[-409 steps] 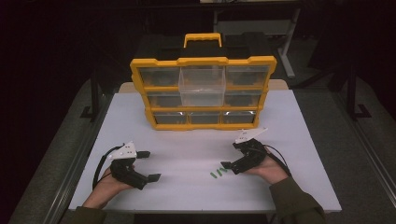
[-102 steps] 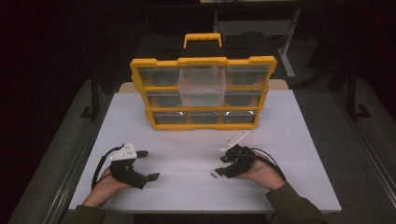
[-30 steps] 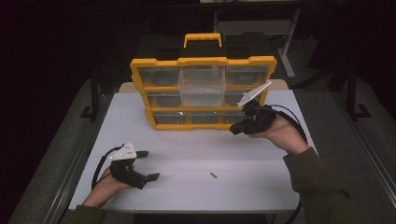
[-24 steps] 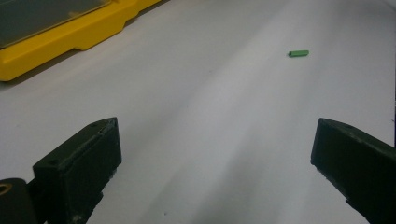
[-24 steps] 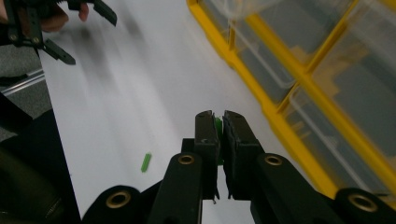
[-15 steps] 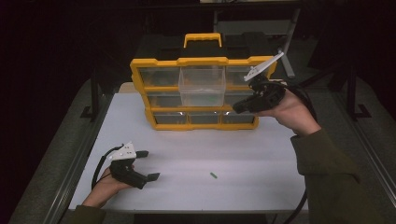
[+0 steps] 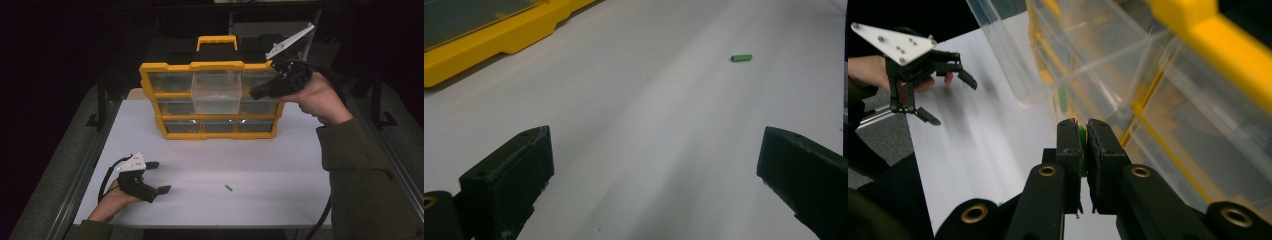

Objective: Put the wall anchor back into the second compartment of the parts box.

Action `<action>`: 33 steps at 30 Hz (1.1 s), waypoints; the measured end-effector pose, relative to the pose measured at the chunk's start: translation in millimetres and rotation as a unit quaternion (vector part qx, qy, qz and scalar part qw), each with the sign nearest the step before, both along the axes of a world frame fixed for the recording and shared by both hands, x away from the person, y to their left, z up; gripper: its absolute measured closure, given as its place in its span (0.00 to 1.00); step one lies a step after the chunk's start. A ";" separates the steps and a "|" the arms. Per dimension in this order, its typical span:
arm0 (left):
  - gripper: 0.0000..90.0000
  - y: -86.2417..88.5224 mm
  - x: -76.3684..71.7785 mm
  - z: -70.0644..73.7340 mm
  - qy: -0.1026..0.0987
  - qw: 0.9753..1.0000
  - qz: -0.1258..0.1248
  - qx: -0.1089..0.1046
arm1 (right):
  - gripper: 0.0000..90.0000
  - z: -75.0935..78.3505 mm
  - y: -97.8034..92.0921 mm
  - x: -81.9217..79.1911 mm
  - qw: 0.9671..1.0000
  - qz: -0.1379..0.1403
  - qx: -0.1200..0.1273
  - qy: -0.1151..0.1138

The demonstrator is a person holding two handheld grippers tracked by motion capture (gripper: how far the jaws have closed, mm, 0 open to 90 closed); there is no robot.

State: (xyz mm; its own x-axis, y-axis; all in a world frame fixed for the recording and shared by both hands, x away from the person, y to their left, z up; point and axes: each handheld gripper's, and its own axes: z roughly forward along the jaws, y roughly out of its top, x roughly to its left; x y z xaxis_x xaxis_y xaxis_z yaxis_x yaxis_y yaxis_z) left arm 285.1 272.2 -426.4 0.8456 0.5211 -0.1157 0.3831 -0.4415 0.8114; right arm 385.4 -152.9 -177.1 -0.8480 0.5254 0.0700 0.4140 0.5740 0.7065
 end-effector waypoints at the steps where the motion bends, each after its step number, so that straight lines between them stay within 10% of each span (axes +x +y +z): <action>1: 0.02 0.0 0.0 0.0 0.000 1.000 0.000 0.000 | 0.94 3.8 0.8 0.6 1.000 0.000 0.001 -0.001; 14: 0.02 1.1 -0.6 1.2 0.000 1.000 -0.001 0.003 | 0.94 30.5 24.4 9.9 1.000 0.007 0.001 -0.016; 33: 0.02 1.2 -0.7 1.0 -0.002 1.000 -0.005 0.006 | 0.93 19.4 61.6 28.8 0.999 0.023 -0.047 -0.004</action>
State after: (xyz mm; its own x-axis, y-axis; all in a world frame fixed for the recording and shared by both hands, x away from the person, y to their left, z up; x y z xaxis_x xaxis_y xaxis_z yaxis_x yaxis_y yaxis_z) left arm 284.5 273.3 -425.4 0.8512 0.5140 -0.1063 0.3756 -0.4552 0.8073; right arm 414.2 -91.4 -157.8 -0.8715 0.4901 0.0151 0.3801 0.6557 0.6523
